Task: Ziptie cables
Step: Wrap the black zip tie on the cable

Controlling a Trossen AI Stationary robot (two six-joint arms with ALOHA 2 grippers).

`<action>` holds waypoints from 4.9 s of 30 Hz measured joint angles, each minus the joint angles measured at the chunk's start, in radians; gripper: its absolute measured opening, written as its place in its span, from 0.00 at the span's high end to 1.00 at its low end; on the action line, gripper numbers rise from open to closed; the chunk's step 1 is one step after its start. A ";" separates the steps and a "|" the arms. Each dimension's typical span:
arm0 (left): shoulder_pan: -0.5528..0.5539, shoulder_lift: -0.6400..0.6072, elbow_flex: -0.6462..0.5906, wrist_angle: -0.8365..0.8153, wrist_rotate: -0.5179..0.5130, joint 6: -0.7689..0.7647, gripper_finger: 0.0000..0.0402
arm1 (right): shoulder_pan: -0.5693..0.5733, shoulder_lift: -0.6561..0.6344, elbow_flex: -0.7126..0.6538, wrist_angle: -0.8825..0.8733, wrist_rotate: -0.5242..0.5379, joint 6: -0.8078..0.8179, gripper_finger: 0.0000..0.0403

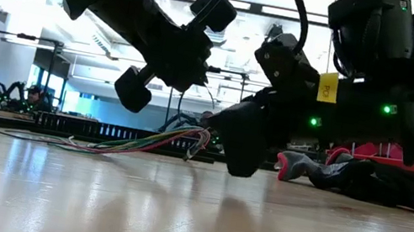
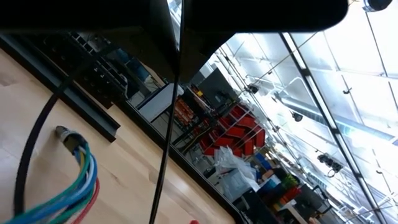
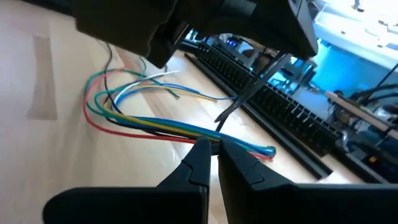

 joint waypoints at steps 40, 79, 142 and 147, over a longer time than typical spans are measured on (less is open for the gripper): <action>-0.003 0.000 0.000 0.000 -0.005 -0.006 1.00 | 0.014 -0.020 0.026 -0.013 -0.003 0.318 1.00; -0.008 -0.001 0.001 -0.012 -0.017 -0.018 1.00 | -0.010 -0.021 0.031 -0.028 -0.036 0.612 1.00; -0.031 -0.054 -0.068 -0.147 0.013 -0.061 1.00 | -0.032 -0.046 0.032 -0.130 -0.074 0.672 1.00; -0.032 -0.054 -0.087 -0.143 0.013 -0.083 1.00 | -0.046 -0.046 0.032 -0.149 -0.091 0.673 1.00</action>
